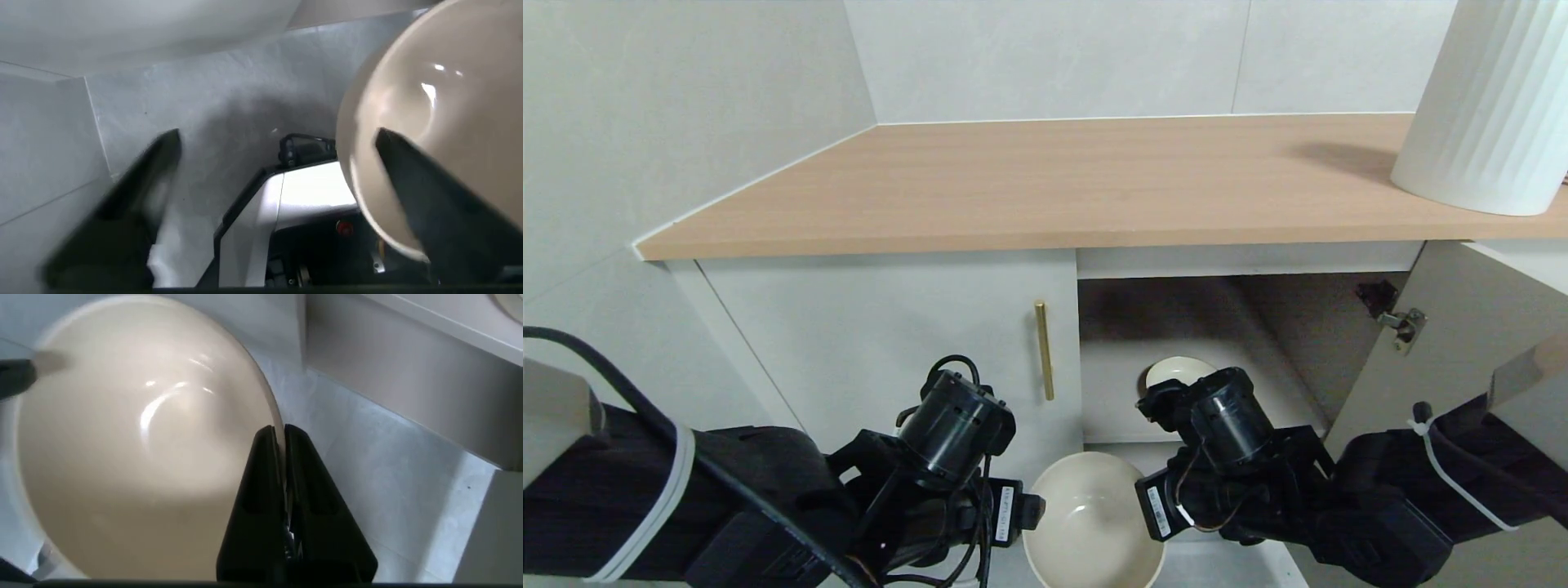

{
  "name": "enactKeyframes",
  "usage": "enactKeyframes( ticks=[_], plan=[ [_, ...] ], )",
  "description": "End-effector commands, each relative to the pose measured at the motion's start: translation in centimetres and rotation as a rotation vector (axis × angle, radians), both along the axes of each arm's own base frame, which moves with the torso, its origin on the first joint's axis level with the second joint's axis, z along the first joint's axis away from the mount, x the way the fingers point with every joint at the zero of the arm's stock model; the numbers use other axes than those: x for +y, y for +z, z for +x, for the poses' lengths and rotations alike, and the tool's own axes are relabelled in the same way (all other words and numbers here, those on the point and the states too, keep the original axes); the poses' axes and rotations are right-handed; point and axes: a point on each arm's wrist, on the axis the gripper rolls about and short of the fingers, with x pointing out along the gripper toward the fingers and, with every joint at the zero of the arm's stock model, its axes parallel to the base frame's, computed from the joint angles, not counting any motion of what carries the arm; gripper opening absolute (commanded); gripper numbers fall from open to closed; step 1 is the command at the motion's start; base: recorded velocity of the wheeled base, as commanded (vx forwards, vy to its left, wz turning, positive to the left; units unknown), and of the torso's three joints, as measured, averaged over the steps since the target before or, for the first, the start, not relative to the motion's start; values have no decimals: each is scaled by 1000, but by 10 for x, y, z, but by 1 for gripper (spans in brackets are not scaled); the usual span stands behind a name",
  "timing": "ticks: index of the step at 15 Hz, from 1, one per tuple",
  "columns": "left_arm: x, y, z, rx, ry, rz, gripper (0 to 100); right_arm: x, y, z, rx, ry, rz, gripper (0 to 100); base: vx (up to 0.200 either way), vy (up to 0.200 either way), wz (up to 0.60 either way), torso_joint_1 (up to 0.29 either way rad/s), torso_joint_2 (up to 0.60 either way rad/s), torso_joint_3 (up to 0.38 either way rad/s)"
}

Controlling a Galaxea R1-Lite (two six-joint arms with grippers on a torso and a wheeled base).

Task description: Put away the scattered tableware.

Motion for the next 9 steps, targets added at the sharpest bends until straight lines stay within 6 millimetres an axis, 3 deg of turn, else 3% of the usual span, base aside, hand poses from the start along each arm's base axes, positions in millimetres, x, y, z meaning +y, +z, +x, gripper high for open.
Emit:
enactKeyframes(
  ticks=[1, 6, 9],
  plan=[
    [-1, 1, 0, -2, -3, -8, 100, 0, -1, 0, 3, 5, 4, 0, 0, 0, 0, 0, 0, 0],
    [-1, 1, 1, -4, -3, -9, 100, -3, -11, 2, -3, -23, -65, 0, 0, 0, 0, 0, 0, 0],
    [-1, 1, 0, -5, -3, -10, 100, -17, -18, 9, -15, -39, -130, 0, 0, 0, 0, 0, 0, 0]
  ],
)
